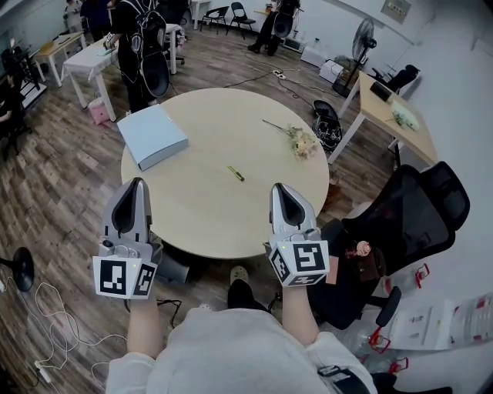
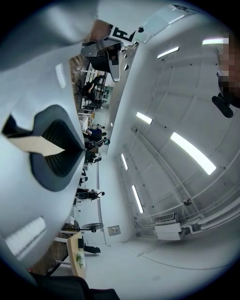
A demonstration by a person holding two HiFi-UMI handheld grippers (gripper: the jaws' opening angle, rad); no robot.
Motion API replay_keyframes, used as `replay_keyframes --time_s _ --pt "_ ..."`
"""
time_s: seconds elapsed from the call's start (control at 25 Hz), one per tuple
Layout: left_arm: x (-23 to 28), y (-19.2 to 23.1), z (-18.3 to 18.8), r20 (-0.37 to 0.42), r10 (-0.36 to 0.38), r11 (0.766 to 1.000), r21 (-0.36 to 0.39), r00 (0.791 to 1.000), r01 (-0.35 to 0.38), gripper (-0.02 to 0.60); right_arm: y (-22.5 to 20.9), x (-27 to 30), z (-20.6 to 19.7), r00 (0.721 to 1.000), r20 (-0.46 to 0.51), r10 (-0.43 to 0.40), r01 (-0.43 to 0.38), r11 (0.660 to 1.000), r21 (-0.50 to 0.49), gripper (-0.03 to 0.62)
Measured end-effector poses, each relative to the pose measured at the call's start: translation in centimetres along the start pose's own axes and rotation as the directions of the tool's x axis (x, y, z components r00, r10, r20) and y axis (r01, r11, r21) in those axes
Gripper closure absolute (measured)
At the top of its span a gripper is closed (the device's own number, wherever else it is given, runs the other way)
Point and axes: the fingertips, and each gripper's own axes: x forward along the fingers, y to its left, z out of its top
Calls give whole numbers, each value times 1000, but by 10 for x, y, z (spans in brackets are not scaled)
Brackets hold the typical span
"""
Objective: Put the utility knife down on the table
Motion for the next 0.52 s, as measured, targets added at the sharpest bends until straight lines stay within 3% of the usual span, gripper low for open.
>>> replay_keyframes --time_s 0.52 --pt "-5 0 1 -1 -7 1000 -8 1000 7 574 9 -2 6 1000 7 9 -9 1000 -3 583"
